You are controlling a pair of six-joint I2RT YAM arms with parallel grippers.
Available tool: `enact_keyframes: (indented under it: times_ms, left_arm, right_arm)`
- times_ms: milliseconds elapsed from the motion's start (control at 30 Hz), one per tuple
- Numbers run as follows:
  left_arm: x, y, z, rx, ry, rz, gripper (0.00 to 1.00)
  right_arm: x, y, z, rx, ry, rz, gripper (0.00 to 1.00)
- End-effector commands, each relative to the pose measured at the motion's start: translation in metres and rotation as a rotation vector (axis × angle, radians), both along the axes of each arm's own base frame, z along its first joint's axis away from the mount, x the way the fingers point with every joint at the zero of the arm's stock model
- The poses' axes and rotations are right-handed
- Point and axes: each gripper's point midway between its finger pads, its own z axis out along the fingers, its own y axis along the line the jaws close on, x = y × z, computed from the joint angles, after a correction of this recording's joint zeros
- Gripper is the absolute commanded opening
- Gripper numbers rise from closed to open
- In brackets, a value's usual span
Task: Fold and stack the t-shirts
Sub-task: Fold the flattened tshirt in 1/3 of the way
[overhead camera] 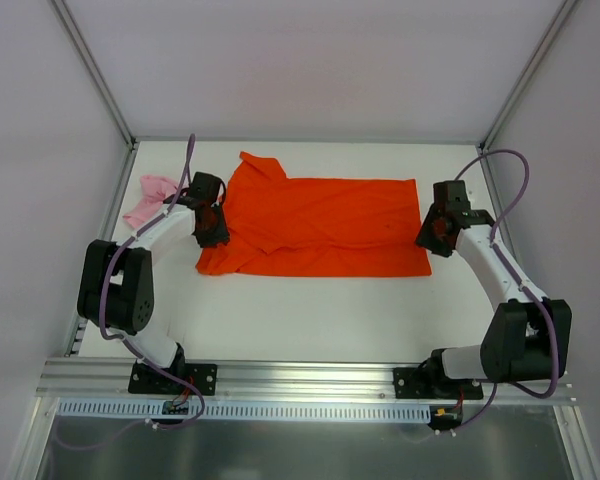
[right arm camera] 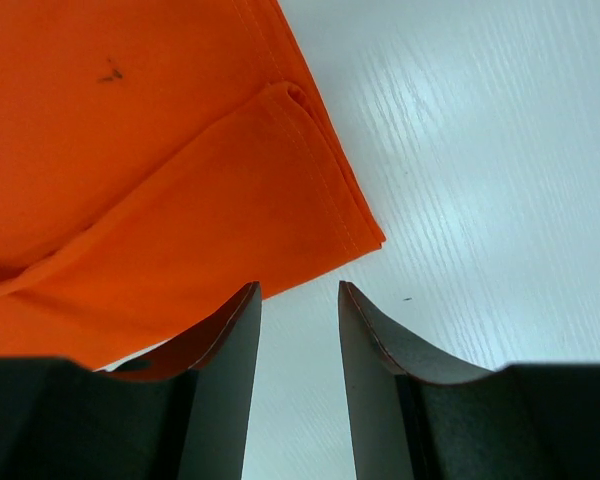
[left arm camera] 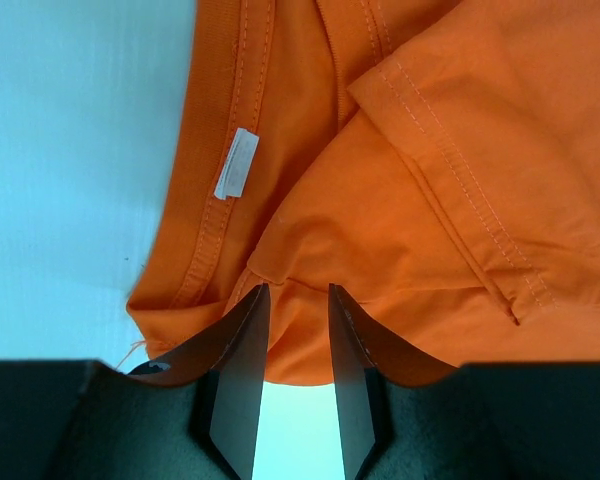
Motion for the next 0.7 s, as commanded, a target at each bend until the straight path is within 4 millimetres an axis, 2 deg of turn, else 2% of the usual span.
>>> enact_keyframes:
  times_ms: [0, 400, 600, 667]
  left_arm:
    - [0.005, 0.005, -0.001, 0.026, -0.015, -0.018, 0.3]
    - [-0.004, 0.013, -0.026, 0.073, 0.063, -0.022, 0.27]
    - [-0.003, 0.012, -0.034, 0.074, 0.078, -0.018, 0.27]
    - [-0.003, 0.013, -0.038, 0.076, 0.092, -0.019, 0.16]
  right_arm:
    - [-0.008, 0.002, 0.003, -0.006, -0.016, 0.028, 0.41]
    - [-0.01, 0.01, -0.025, 0.021, 0.032, 0.084, 0.41]
    - [-0.011, 0.012, -0.032, 0.024, 0.046, 0.099, 0.41]
    - [-0.01, 0.014, -0.035, 0.029, 0.05, 0.109, 0.4]
